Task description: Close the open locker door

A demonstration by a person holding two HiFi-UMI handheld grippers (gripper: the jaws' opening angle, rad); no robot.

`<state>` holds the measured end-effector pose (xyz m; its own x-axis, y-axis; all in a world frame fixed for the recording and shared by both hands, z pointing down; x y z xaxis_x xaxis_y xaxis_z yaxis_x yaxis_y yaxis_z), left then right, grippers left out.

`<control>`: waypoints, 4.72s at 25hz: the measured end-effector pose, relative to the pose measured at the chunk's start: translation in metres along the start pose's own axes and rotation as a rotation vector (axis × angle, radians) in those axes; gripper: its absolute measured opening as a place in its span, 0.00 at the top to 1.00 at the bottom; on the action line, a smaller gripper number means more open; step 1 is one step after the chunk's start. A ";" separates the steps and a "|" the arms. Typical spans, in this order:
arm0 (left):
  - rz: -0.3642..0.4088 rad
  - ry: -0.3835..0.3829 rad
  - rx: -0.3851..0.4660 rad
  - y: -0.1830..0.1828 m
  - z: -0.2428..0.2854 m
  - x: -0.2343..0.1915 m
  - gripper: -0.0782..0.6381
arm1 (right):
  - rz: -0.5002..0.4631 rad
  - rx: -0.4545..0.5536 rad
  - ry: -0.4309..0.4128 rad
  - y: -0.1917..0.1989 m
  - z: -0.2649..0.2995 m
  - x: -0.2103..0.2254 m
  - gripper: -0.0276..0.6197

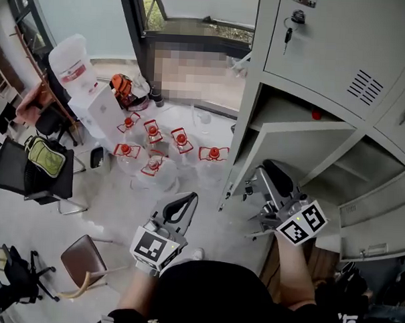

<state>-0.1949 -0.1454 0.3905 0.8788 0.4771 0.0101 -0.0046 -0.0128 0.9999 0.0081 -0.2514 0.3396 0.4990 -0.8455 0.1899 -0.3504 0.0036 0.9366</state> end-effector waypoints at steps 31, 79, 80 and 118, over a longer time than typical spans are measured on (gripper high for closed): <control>-0.061 -0.124 -0.050 0.022 -0.021 -0.014 0.86 | 0.135 -0.057 0.212 0.032 0.031 0.094 0.79; -0.069 0.521 -0.130 0.043 0.100 0.134 0.86 | -0.044 -0.146 0.622 0.009 -0.224 -0.010 0.82; -0.066 0.535 -0.128 0.042 0.103 0.139 0.86 | -0.050 -0.147 0.633 0.009 -0.229 -0.011 0.82; -0.047 0.637 -0.117 0.033 0.115 0.184 0.86 | -0.097 -0.174 0.673 0.005 -0.265 -0.029 0.85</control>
Point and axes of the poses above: the fingertips, and each gripper's own axes: z forward along the fingers, x to its right, y out of its underside, the point moved 5 cm from there along -z, backward along the fingers, and after that the axes turned 2 degrees about x, right-handed, at the moved point
